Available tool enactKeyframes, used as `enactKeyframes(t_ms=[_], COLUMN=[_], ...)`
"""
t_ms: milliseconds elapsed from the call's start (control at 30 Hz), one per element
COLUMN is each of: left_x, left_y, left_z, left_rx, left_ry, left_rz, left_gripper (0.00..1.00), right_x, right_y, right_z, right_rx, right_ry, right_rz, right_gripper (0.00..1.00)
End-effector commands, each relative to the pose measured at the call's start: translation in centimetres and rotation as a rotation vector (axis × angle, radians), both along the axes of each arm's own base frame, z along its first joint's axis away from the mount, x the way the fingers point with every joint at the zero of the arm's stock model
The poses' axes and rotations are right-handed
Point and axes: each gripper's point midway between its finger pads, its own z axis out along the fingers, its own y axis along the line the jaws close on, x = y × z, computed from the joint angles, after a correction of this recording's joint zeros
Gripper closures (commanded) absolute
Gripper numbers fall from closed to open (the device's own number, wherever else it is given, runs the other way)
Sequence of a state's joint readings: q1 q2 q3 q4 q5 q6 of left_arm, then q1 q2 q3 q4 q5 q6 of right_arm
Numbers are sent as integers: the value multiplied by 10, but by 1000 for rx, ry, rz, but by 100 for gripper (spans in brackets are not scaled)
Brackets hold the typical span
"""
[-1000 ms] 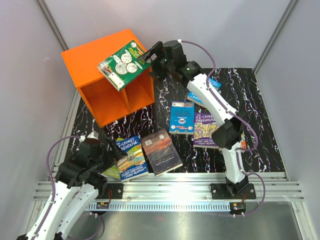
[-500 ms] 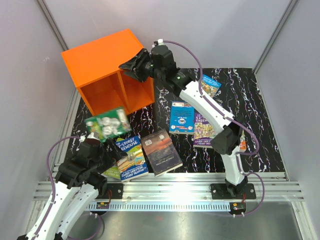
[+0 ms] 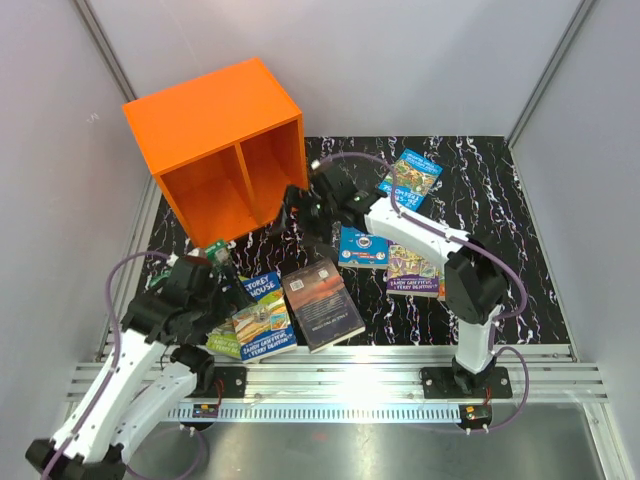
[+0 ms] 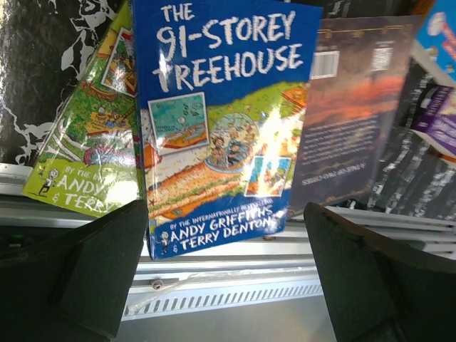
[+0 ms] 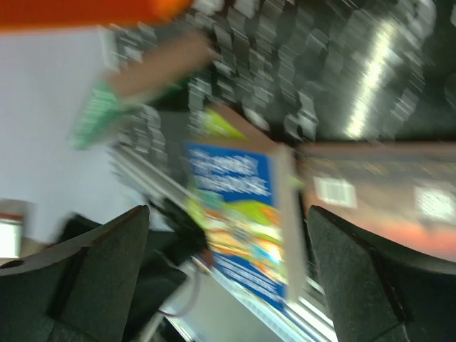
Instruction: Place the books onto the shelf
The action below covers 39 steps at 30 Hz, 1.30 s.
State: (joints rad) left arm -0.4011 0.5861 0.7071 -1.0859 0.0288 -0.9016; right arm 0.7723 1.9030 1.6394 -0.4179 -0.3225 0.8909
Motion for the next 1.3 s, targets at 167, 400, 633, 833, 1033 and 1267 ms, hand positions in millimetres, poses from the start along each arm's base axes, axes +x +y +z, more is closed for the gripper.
enactKeyframes(t_ms=[167, 400, 633, 833, 1033, 1267], left_x=[4, 0, 9, 8, 21, 39], left_y=[6, 14, -11, -19, -42, -70], left_z=[-51, -77, -100, -113, -105, -78], left_rx=[113, 178, 134, 107, -37, -191], left_ry=[172, 263, 284, 281, 192, 60], left_rz=[33, 92, 49, 40, 22, -52], left_gripper=[1, 1, 1, 1, 6, 18], right_x=[-83, -127, -144, -157, -174, -178], right_y=[-39, -16, -5, -14, -16, -3], right_z=[-64, -93, -131, -169, -187, -163], right_rx=[-118, -114, -99, -141, -70, 88], right_ry=[137, 184, 257, 303, 355, 339], right_rz=[195, 312, 346, 347, 350, 369], right_gripper=[0, 0, 0, 0, 36, 100])
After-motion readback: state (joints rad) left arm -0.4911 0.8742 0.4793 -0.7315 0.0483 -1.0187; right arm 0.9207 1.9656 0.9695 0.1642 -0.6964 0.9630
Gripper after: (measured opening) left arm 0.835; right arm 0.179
